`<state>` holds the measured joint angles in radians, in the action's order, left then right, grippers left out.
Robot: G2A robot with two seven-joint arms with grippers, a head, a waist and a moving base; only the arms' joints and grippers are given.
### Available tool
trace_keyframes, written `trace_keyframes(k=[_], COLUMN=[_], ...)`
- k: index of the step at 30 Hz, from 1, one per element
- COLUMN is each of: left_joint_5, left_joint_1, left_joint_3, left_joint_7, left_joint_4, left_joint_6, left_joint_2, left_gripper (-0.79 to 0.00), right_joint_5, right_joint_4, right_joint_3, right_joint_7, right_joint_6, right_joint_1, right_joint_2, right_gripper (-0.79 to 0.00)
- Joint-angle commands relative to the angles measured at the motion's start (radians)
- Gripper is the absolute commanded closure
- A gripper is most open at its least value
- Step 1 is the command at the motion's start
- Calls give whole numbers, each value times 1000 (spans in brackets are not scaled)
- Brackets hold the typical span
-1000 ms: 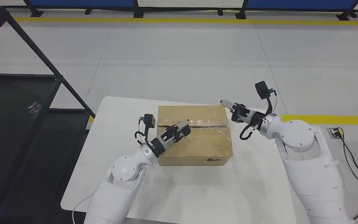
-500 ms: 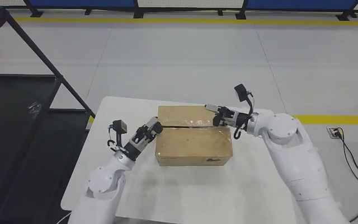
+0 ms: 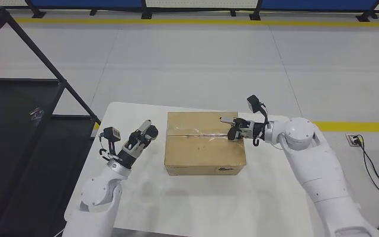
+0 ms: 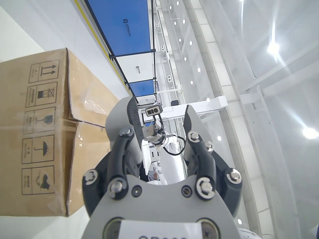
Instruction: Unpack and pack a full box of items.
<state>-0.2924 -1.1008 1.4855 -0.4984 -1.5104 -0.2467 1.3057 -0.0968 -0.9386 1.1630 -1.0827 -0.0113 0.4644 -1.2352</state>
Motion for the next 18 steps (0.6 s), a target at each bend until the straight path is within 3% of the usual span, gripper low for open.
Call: trace_keyframes(k=[1, 8, 18], left_joint_5=[-2, -14, -42], left_joint_1=[-3, -22, -61], left_joint_3=[3, 18, 53], left_joint_7=[1, 11, 12], left_joint_4=[0, -1, -10], left_joint_6=[-2, -12, -24], left_joint_2=[-1, -5, -14], left_gripper=[-413, -416, -409], right_joint_5=[3, 13, -38], right_joint_4=[-15, -62, 9], right_joint_3=[-5, -49, -162], right_joint_7=[21, 94, 115], right_joint_6=[-1, 33, 27], right_joint_1=[7, 13, -53], right_joint_2=[-1, -13, -61], right_gripper=[-785, -785, -785])
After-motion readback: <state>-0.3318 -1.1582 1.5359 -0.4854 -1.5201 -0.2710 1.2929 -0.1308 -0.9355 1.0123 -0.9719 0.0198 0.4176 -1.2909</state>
